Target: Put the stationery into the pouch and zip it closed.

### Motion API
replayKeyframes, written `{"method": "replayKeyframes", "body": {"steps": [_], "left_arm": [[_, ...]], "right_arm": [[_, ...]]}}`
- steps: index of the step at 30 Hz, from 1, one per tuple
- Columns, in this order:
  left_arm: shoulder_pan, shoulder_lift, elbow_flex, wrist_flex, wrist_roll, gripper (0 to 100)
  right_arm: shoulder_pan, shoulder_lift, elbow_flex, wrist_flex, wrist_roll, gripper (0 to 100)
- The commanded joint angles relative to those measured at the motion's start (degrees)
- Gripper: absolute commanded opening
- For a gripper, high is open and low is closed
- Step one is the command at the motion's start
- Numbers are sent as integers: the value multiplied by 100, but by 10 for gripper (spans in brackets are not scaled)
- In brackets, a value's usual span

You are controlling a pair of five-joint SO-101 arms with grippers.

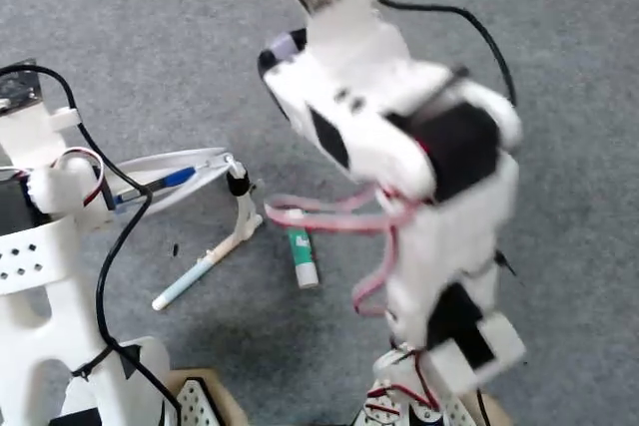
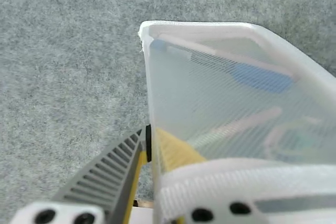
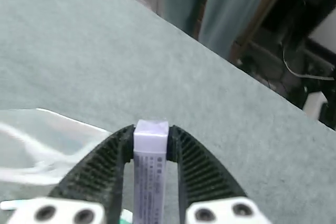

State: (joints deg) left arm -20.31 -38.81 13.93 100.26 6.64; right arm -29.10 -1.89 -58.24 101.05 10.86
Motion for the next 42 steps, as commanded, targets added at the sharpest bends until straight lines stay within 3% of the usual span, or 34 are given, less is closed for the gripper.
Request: {"method": "replayKeyframes", "body": {"steps": [1, 6, 10, 20, 29, 42], "left_arm": [[356, -114, -66, 88, 35, 27], [1095, -615, -66, 88, 35, 27], [1218, -712, -66, 88, 62, 27], [409, 677, -154, 53, 70, 27], [330, 1178, -418, 35, 264, 27], [338, 1222, -418, -79, 264, 27]], "right_arm": [[-229, -848, 303, -18, -132, 12], [-738, -1473, 637, -26, -132, 12], [-1292, -1569, 831, -79, -132, 12], [-1398, -1613, 2835, -1934, -141, 12], [-1398, -1622, 3925, -3429, -1336, 12], [-1407, -2316, 5552, -3798, -2022, 12]]}}
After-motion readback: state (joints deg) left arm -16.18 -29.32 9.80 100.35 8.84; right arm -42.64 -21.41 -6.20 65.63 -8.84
